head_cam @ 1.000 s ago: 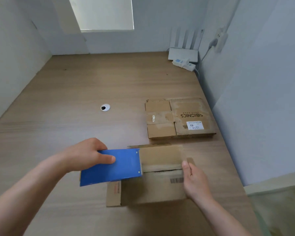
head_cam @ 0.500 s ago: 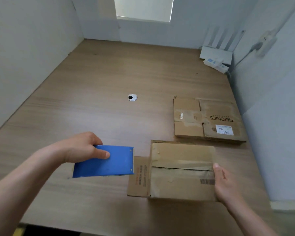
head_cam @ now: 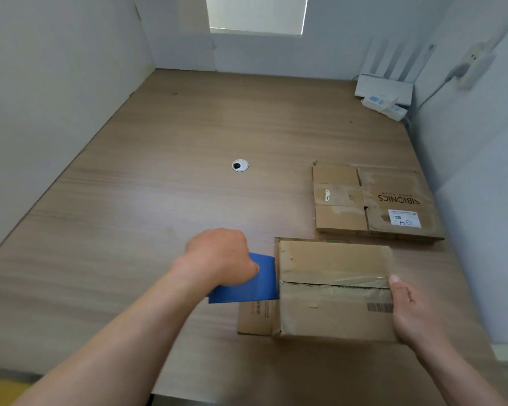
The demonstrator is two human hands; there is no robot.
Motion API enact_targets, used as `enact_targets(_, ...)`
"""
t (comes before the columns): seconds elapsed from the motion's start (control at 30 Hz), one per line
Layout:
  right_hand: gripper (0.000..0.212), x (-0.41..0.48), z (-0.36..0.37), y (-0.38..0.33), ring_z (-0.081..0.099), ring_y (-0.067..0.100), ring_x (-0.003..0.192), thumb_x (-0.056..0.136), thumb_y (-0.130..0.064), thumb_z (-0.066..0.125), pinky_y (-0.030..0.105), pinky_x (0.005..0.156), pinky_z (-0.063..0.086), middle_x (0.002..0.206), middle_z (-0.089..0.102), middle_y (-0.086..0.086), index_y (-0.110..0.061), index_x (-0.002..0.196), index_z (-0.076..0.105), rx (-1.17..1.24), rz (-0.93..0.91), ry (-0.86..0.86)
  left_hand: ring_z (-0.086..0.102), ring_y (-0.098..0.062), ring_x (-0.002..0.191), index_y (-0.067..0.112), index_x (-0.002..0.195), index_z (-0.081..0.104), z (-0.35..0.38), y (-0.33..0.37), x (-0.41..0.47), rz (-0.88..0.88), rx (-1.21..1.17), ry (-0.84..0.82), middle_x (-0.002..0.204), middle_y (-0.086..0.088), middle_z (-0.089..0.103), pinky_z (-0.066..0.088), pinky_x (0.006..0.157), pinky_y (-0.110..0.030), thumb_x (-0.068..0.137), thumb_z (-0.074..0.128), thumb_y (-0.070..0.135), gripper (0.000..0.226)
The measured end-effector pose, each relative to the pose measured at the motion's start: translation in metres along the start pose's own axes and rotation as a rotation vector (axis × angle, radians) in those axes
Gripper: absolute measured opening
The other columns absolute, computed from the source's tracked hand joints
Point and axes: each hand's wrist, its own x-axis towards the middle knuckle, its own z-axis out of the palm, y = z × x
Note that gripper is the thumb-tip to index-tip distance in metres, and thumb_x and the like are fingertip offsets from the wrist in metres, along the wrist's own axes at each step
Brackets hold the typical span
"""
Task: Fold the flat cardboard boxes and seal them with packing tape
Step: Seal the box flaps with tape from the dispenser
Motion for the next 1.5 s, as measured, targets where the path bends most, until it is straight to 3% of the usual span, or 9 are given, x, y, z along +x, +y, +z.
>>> enact_targets(0.23, 0.046, -0.003, 0.0, -0.002, 0.05, 0.026, 0.09, 0.107, -0.029, 0.038, 0.035, 0.08, 0.033, 0.086, 0.055, 0.012, 0.005, 0.095, 0.067, 0.06, 0.02, 0.002, 0.064, -0.032, 0.087, 0.017, 0.088, 0.059, 0.027, 0.025, 0.002, 0.035, 0.15, 0.03, 0.089, -0.003, 0.063, 0.058, 0.078, -0.046, 0.086, 0.054, 0.031, 0.015)
enact_targets(0.47, 0.046, -0.01, -0.002, -0.006, 0.056, 0.036, 0.105, 0.107, -0.026, 0.037, 0.04, 0.09, 0.038, 0.102, 0.065, 0.024, 0.01, 0.104, 0.066, 0.093, 0.024, 0.012, 0.061, -0.027, 0.088, 0.022, 0.1, 0.057, 0.072, -0.037, 0.008, -0.143, -0.012, 0.316, 0.099, -0.004, 0.067, 0.045, 0.069, -0.033, 0.097, 0.045, 0.05, 0.03)
enact_targets(0.63, 0.049, -0.01, 0.0, -0.005, 0.056, 0.033, 0.12, 0.108, -0.034, 0.035, 0.032, 0.091, 0.036, 0.124, 0.066, 0.018, 0.0, 0.117, 0.068, 0.096, 0.053, -0.005, 0.061, -0.04, 0.082, 0.013, 0.085, 0.056, 0.142, -0.119, 0.017, -0.264, -0.191, 0.467, 0.085, -0.017, 0.069, 0.043, 0.064, -0.04, 0.093, 0.058, 0.03, 0.019)
enact_targets(0.83, 0.048, -0.01, 0.0, -0.009, 0.051, 0.026, 0.093, 0.108, -0.032, 0.034, 0.041, 0.087, 0.039, 0.086, 0.057, 0.005, 0.003, 0.1, 0.066, 0.12, 0.053, -0.014, 0.061, -0.038, 0.094, 0.013, 0.102, 0.061, 0.185, -0.134, 0.01, -0.361, -0.242, 0.371, 0.099, -0.014, 0.069, 0.039, 0.072, -0.041, 0.09, 0.063, 0.026, 0.018)
enact_targets(1.0, 0.054, -0.006, 0.004, -0.002, 0.053, 0.028, 0.084, 0.109, -0.032, 0.033, 0.041, 0.078, 0.04, 0.075, 0.055, 0.0, 0.009, 0.093, 0.064, 0.082, 0.027, 0.017, 0.043, -0.031, 0.138, 0.001, 0.134, 0.057, 0.151, -0.063, -0.016, -0.07, -0.544, 0.735, 0.146, -0.014, 0.05, 0.035, 0.112, -0.048, 0.088, 0.05, 0.045, 0.064)
enact_targets(1.2, 0.053, -0.008, 0.001, -0.009, 0.057, 0.032, 0.087, 0.108, -0.033, 0.031, 0.035, 0.073, 0.037, 0.081, 0.062, 0.006, 0.004, 0.089, 0.064, 0.094, 0.047, 0.016, -0.005, -0.005, 0.151, 0.012, 0.158, 0.0, 0.112, 0.085, -0.018, 0.182, -1.001, 0.279, 0.166, 0.002, -0.004, -0.004, 0.118, -0.018, 0.104, 0.039, 0.042, 0.073)
enact_targets(1.3, 0.05, -0.009, 0.0, -0.007, 0.057, 0.024, 0.106, 0.105, -0.048, 0.034, 0.034, 0.093, 0.043, 0.108, 0.065, 0.007, -0.011, 0.107, 0.067, 0.245, 0.166, -0.043, 0.013, -0.016, 0.152, 0.009, 0.158, 0.004, 0.116, 0.09, -0.004, 0.081, -1.044, 0.206, 0.165, -0.002, 0.015, 0.01, 0.121, -0.024, 0.105, 0.038, 0.038, 0.069)
enact_targets(1.43, 0.114, 0.01, 0.019, 0.047, 0.055, 0.02, 0.129, 0.058, -0.103, 0.04, 0.049, 0.114, 0.04, 0.135, 0.063, 0.001, -0.02, 0.133, 0.062, 0.481, 0.313, -0.146, 0.05, -0.025, 0.132, 0.013, 0.141, 0.046, 0.116, 0.078, 0.006, -0.011, -1.148, 0.136, 0.136, -0.002, 0.058, 0.038, 0.106, -0.031, 0.101, 0.039, 0.049, 0.054)
enact_targets(1.5, 0.108, 0.002, 0.021, 0.038, 0.058, 0.022, 0.125, 0.061, -0.102, 0.037, 0.048, 0.112, 0.042, 0.129, 0.067, 0.003, -0.018, 0.122, 0.069, 0.502, 0.319, -0.137, 0.039, -0.033, 0.14, 0.01, 0.147, 0.034, 0.111, 0.079, 0.007, -0.083, -0.741, 0.163, 0.15, -0.015, 0.044, 0.036, 0.111, -0.044, 0.096, 0.031, 0.065, 0.075)
